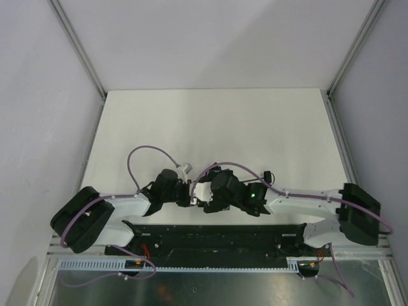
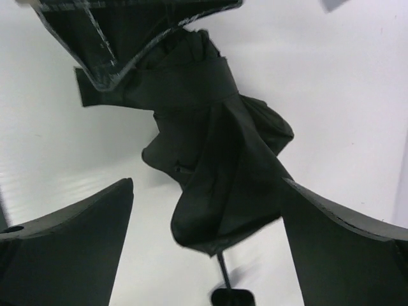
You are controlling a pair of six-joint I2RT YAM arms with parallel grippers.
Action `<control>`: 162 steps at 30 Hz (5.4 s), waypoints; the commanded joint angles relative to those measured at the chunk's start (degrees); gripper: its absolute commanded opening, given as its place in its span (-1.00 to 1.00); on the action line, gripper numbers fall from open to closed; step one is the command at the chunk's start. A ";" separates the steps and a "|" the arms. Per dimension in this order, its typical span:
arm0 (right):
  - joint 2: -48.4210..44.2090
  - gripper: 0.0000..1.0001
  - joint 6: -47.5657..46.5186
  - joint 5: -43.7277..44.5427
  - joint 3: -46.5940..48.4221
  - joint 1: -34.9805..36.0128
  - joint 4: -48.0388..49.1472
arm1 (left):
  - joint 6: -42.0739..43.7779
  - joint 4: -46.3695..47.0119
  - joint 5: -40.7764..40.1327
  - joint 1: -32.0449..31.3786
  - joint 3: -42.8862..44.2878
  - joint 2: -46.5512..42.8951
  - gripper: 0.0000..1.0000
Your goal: Put away the umbrella
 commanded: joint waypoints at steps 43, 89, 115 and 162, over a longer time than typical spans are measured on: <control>31.27 -1.00 73.50 -84.17 4.40 -31.81 41.22 | 0.16 -14.25 14.97 7.71 21.20 -18.67 -1.00; 28.11 -1.00 150.79 -77.20 1.90 -38.96 105.49 | 14.18 -29.12 -4.90 1.89 13.80 -35.84 -1.00; 21.97 -1.00 154.60 -77.29 1.73 -33.03 105.39 | 16.14 -27.50 -20.01 2.40 17.39 -27.15 -1.00; 15.90 -1.00 141.36 -77.47 1.02 -35.39 98.70 | -4.37 -32.16 -24.85 4.51 14.51 -49.59 0.99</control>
